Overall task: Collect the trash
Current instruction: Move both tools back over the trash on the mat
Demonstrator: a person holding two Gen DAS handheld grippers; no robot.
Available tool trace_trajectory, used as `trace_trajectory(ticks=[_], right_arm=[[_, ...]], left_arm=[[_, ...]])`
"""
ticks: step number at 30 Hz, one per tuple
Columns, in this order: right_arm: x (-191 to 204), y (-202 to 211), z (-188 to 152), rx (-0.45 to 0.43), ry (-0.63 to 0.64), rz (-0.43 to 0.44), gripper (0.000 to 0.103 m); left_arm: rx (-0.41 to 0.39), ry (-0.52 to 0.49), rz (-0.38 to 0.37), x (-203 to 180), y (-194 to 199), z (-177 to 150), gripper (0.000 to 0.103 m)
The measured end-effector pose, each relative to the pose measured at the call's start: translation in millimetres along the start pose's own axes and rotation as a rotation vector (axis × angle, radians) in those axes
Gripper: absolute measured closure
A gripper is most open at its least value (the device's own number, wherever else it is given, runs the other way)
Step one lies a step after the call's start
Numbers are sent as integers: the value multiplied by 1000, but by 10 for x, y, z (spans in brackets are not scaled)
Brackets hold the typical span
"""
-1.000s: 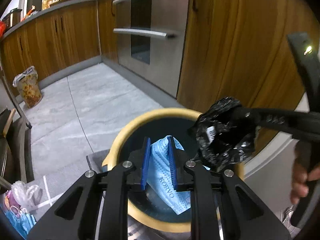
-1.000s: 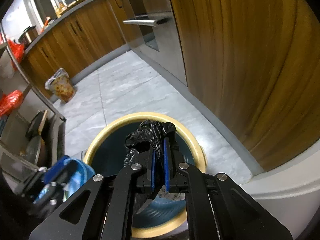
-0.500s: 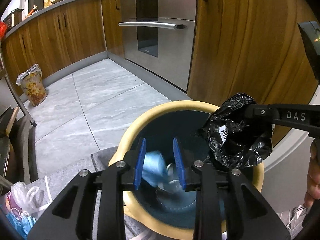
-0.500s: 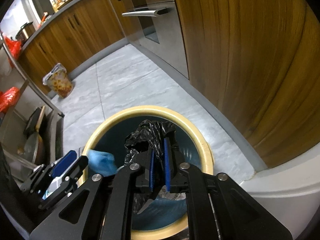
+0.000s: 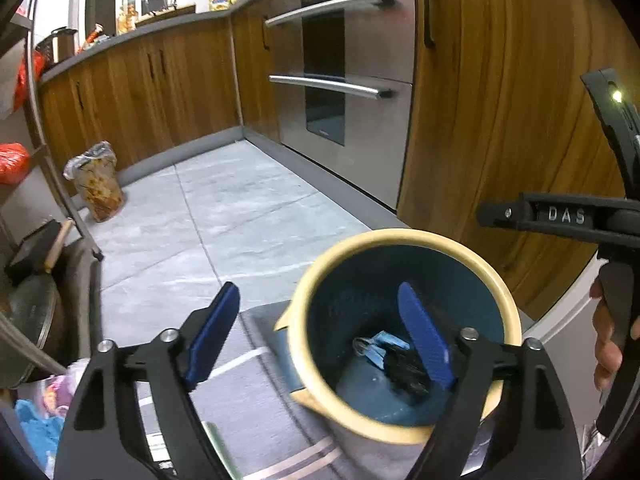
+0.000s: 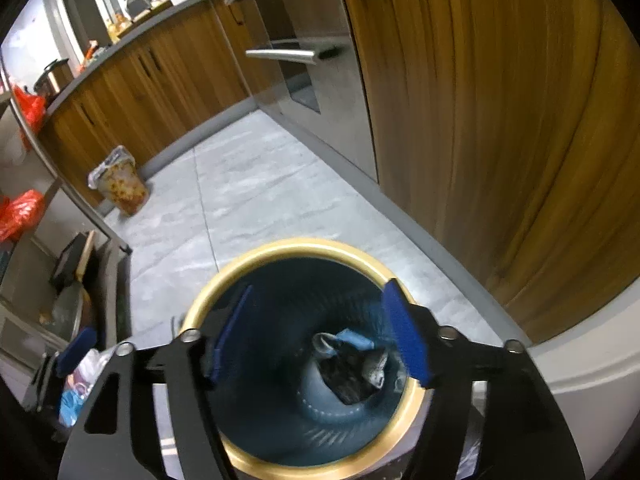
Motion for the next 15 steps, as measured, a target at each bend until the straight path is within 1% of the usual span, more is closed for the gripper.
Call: trace_trajectory(ticks=[1,2,3,6,8,10,12,15], right_arm=[[22,77,11,-22,-1,7,20],[48,152,14,-46,3,12,14],[70,209,15,-65,10,18,10],[200,486,-12,-154,55,22,8],[313,733,-49,-231,87,29,7],[409,942,-79,-289,100,49,6],[478,1134,-122,-324,93,79,5],[558,1345,-193,-341,71,106,5]], left_arm=[[-6,-2,13,11,82,0,17],[-12,-2,22,26,149,9,16],[-18,-1,30,41,227,12,15],[-40,13,58,103,512,23,13],[-64,31,74,153,745,25,8],[-87,43,90,214,987,5,8],[-105,47,114,279,1251,-35,6],[-122,43,153,359,1553,-121,6]])
Point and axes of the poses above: each gripper's, at about its wrist camera, not at the fingertips, and y roughly against the way its jaws point, x to its left, z to its top, the point moved 1 cm from there along -y, roughly the way its jaws point, and after that the axes turned 11 degrees about -z, right-handed, at the moved point
